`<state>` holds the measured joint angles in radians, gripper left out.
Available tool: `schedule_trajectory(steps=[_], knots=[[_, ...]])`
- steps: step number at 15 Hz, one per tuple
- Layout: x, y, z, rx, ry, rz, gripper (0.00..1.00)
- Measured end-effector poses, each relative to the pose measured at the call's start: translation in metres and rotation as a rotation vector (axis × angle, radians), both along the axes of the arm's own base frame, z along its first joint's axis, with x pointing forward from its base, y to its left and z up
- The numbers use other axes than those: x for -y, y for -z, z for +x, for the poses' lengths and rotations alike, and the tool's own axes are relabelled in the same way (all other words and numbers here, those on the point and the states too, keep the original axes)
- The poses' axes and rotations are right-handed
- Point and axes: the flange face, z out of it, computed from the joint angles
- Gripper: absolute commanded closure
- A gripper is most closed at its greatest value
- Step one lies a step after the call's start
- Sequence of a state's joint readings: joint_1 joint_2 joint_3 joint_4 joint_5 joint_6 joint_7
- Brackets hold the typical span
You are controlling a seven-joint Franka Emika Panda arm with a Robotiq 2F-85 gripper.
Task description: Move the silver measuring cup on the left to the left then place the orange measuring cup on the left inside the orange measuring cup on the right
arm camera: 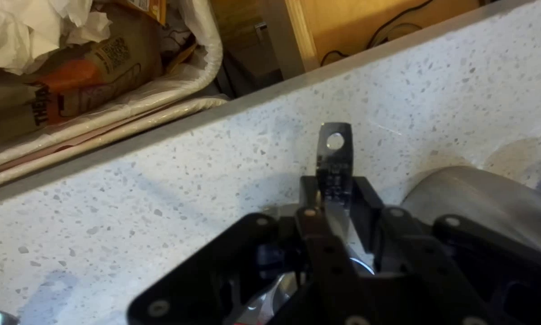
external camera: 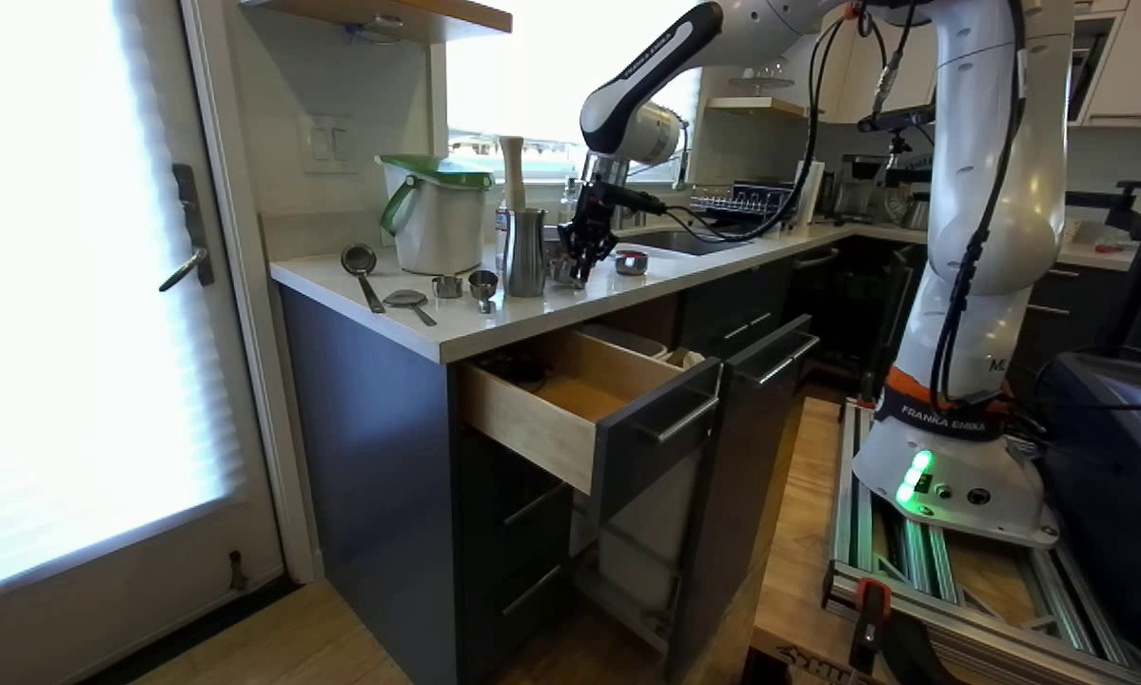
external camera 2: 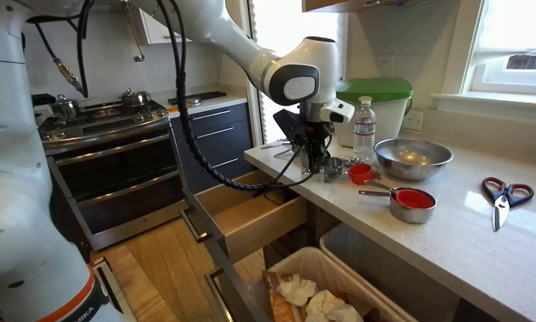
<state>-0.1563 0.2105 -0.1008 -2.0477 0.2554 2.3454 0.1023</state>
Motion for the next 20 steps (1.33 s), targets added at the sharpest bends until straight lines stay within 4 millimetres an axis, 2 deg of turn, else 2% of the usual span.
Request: schedule_trajectory(steps=[11, 20], knots=[[0.020, 0.000, -0.006, -0.015, 0.099, -0.003, 0.94], [-0.011, -0.004, 0.006, -0.003, -0.001, -0.057, 0.94]])
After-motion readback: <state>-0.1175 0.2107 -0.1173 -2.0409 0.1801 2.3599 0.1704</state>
